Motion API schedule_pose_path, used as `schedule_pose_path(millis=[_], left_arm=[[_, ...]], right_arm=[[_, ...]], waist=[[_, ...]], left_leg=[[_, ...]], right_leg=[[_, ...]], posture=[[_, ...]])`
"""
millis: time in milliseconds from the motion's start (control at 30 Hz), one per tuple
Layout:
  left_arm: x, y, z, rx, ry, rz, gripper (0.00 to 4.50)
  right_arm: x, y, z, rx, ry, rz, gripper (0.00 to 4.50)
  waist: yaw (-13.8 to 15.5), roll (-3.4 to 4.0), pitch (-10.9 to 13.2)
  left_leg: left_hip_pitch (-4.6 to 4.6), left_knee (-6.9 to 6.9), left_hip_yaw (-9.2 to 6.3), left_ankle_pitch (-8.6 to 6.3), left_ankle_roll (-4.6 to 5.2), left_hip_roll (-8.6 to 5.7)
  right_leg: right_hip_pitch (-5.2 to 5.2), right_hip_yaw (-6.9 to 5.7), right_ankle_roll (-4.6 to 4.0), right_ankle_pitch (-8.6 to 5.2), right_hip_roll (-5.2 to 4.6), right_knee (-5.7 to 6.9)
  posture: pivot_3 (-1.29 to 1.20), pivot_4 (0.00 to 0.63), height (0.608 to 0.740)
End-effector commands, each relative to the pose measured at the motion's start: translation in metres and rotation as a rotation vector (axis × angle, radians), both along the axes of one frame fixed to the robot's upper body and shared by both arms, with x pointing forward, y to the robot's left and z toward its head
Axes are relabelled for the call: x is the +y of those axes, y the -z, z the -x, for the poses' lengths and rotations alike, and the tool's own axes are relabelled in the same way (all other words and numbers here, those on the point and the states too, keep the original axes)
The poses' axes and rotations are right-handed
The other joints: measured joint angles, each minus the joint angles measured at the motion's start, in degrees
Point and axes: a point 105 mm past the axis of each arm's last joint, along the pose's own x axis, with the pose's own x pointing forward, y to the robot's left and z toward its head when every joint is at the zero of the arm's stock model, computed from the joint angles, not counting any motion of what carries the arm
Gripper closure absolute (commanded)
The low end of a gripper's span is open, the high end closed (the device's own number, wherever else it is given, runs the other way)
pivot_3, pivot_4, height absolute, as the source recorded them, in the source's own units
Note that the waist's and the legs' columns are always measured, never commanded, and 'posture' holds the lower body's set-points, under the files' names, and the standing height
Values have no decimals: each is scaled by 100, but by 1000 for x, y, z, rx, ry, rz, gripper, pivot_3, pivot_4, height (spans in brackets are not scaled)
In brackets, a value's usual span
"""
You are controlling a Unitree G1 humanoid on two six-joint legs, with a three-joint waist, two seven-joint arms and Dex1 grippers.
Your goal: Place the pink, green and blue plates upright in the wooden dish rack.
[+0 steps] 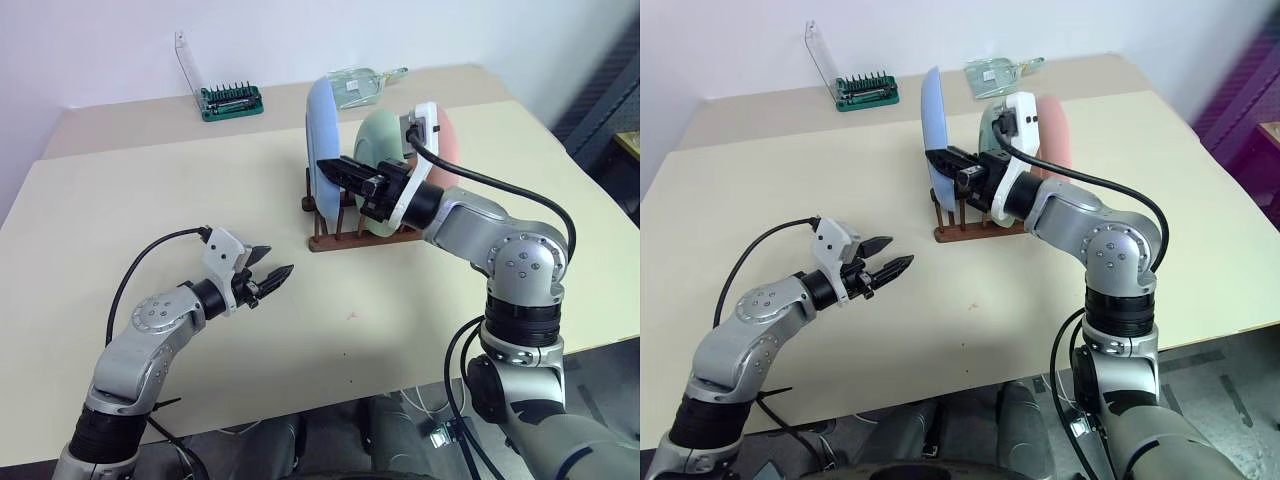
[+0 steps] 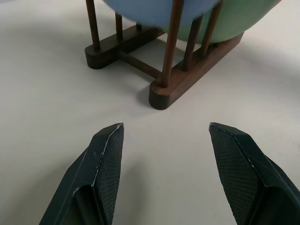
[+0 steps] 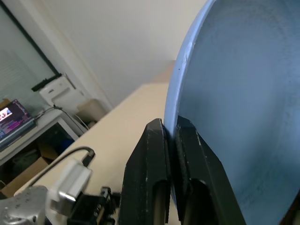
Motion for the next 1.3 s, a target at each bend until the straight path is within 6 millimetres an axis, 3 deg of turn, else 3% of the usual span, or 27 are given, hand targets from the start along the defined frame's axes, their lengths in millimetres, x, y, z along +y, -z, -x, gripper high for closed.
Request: schedule_pose_path(millis=[33,167,400,533,667,767,867,1000,1300], left_arm=[[-3,-10,3,-38,7,7,1481],[-5,-10,4,-34,8,11,1481],[-6,-11,3,-43,2,17,1481],[3,-12,-5,-79,-71,-3,1481],[9,-7,-7,-66,-96,-14,1481],[16,2,-8,-47,-96,-32,1481],[29,13,-10,-17,-130,-39,1481],[35,20,-9,-18,-148,-73,1481],[58,21,-3,-41,-218,-119,1481]], right_arm=[[0,-20,2,-67,-9,-21,3499],[0,-25,-1,-154,36,46,1593],[-3,-49,13,-622,91,339,1593],[-34,-52,36,-756,65,440,1593],[-86,-42,48,-637,123,448,1593],[-137,-5,73,-451,152,528,1593],[-167,30,91,-323,203,624,1593],[-191,52,93,-246,274,659,1593],[-204,85,68,-232,327,677,1593]], waist=[[4,0,0],[11,0,0],[15,0,0],[54,-8,-3],[156,-11,-4],[265,-12,-5],[311,-6,-7],[263,-3,-8],[310,-7,-8]], left_leg=[[0,0,0,0,0,0],[0,0,0,0,0,0],[-1,1,3,-1,1,-1],[-3,2,3,-2,3,-2],[0,4,4,-4,7,-1],[2,6,2,-5,9,-1],[3,2,7,-7,12,2],[21,7,42,-20,35,7],[47,12,43,-9,14,8]], right_leg=[[0,0,0,0,0,0],[1,0,0,0,-1,-1],[0,-1,1,0,-1,-1],[3,-3,1,0,-3,-8],[13,-4,2,0,-4,-15],[19,-6,2,0,-5,-16],[17,-5,1,0,-3,-17],[24,16,3,1,-4,-11],[60,13,4,3,-5,-17]], posture=[[0,150,738],[0,150,738],[0,150,738],[0,150,738],[0,150,738],[0,150,738],[0,150,738],[0,150,738],[0,150,738]])
